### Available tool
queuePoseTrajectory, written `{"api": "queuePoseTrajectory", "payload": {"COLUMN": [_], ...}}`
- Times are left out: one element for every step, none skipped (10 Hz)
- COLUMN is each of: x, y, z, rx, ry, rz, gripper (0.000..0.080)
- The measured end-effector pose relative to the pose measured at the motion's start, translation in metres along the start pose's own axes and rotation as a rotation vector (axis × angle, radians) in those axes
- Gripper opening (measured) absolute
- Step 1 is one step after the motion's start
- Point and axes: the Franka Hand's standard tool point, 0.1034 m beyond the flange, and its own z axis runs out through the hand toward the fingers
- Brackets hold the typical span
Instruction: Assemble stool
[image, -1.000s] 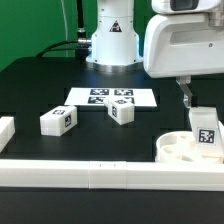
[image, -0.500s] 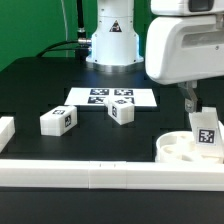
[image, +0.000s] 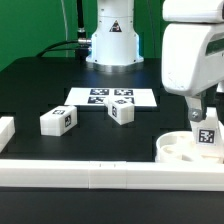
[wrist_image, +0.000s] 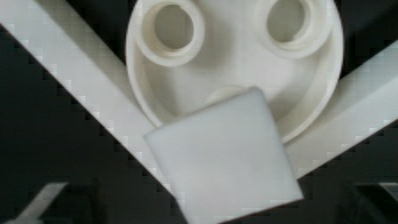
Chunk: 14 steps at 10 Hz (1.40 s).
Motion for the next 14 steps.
{"api": "queuePoseTrajectory", "payload": {"x": [-0.001,-0.003,-0.004,-0.004,-0.002,-0.002,-0.003,-0.003,-0.003,-0.003,-0.004,-0.007,-0.008,-0.009], "y": [-0.001,-0.002,-0.003,-0.005,-0.007,-0.007,-0.006,-0.006,-0.006,-0.006,-0.005,-0.003,-0.003,-0.002], "z": [0.003,0.008,0.012,0.014,0.014,0.014,0.014,0.014,0.014,0.014,0.014,0.014,0.015,0.015], "rx": [-0.001,0.003,0.007,0.009,0.011,0.011,0.011,0.011,0.011,0.011,0.014,0.018,0.019,0.020], "ry": [-0.008,-0.014,-0.019,-0.021,-0.021,-0.021,-0.021,-0.021,-0.021,-0.021,-0.020,-0.022,-0.023,-0.024], "rz": [-0.072,-0.084,-0.082,-0.080,-0.078,-0.078,-0.076,-0.075,-0.074,-0.052,-0.028,0.031,0.142,0.223], "gripper": [0.0648,0.0648,0.0648,0.0626,0.0626,0.0431,0.0338,0.0338,0.0338,0.0338,0.0338,0.0338,0.0338,0.0338]}}
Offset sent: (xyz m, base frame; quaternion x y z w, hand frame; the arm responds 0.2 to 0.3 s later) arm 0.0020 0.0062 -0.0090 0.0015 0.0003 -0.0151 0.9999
